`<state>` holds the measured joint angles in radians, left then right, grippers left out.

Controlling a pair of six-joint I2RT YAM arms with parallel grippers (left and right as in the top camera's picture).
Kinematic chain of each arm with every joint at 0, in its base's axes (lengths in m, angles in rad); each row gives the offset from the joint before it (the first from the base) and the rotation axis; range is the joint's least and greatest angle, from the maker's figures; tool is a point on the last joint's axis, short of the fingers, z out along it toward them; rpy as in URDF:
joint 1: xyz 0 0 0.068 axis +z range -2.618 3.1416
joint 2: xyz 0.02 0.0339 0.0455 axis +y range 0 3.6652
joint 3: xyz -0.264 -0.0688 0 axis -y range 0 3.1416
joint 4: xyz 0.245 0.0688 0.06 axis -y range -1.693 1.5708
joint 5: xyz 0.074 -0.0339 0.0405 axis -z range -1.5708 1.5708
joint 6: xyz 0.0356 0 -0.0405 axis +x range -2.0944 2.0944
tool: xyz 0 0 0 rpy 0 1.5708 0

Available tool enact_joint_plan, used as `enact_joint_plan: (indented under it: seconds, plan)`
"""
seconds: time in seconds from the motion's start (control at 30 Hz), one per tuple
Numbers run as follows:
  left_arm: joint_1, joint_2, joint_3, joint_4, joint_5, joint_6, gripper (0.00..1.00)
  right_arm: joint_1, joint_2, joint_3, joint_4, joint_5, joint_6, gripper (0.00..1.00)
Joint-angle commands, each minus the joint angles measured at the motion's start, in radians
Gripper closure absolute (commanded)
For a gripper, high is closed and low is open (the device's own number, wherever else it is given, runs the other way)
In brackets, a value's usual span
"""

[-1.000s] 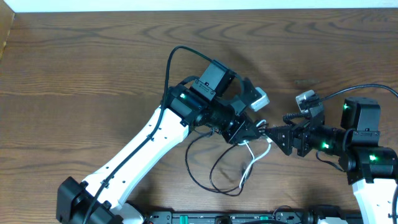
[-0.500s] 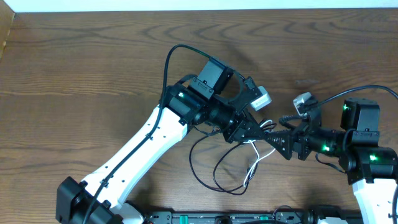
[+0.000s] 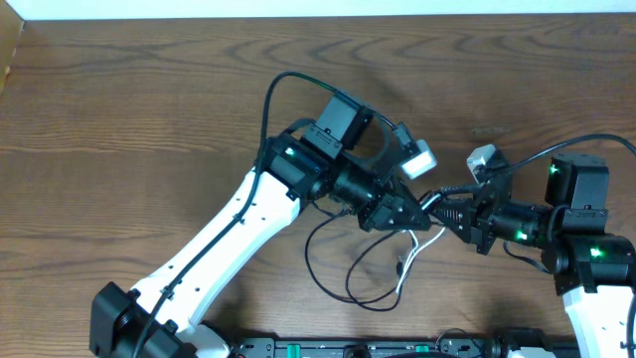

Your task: Untangle cables

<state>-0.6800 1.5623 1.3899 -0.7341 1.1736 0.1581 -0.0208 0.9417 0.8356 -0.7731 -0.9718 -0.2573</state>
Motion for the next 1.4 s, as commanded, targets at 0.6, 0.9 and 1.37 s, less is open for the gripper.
enact_joint_plan:
  seconds: [0.6, 0.9, 1.37]
  plan:
    - [-0.004, -0.010, 0.010, -0.082, -0.371, 0.014, 0.73, 0.003, 0.001, 0.010, 0.003, 0.061, 0.000, 0.99]
    - [-0.004, -0.010, 0.010, -0.096, -0.489, 0.013, 0.62, 0.003, 0.001, 0.010, -0.008, 0.441, 0.255, 0.99]
    - [-0.004, 0.011, 0.007, -0.095, -0.584, 0.002, 0.38, 0.003, 0.001, 0.010, 0.015, 0.182, 0.253, 0.99]
